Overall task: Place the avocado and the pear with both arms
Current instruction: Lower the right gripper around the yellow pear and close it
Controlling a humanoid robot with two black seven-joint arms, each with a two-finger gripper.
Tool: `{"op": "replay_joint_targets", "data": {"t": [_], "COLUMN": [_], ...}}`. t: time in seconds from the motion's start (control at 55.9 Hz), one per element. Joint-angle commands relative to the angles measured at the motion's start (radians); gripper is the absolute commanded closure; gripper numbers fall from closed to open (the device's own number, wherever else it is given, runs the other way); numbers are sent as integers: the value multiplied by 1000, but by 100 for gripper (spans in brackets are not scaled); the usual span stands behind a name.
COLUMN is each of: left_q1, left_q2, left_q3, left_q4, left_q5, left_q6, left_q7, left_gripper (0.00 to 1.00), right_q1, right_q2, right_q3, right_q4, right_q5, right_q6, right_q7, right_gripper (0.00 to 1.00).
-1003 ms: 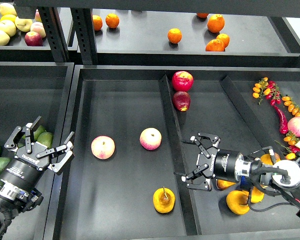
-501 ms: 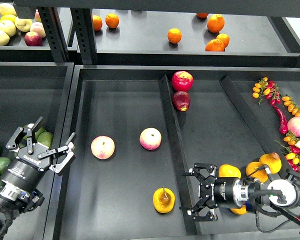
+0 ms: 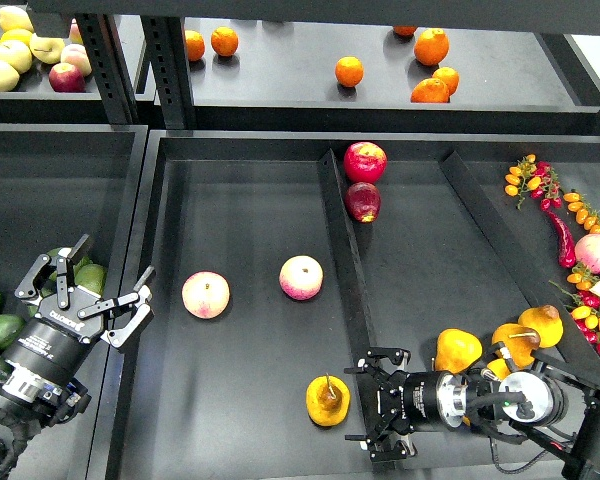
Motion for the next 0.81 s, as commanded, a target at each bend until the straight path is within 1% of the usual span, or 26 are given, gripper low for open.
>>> {"op": "replay_joint_targets", "data": {"t": [0.0, 0.286, 0.591, 0.788], "left_q1": [0, 0, 0, -2], "left_q2": [0, 0, 0, 0], "left_q3": [3, 3, 3, 3], "left_q4": [0, 0, 0, 0], "left_q5": [0, 0, 0, 0], "left_q6": [0, 0, 0, 0], "left_q7": [0, 0, 0, 0], "left_gripper": [1, 1, 1, 1], "right_q1": [-2, -1, 1, 1], "right_q2": [23, 88, 125, 135], "right_q3": [-1, 3, 10, 15], "right_q4": [-36, -100, -151, -160], "right_q5": [-7, -10, -10, -10], "right_q6": [0, 1, 1, 0], "right_q7": [0, 0, 0, 0], "right_gripper": [0, 0, 1, 8]}}
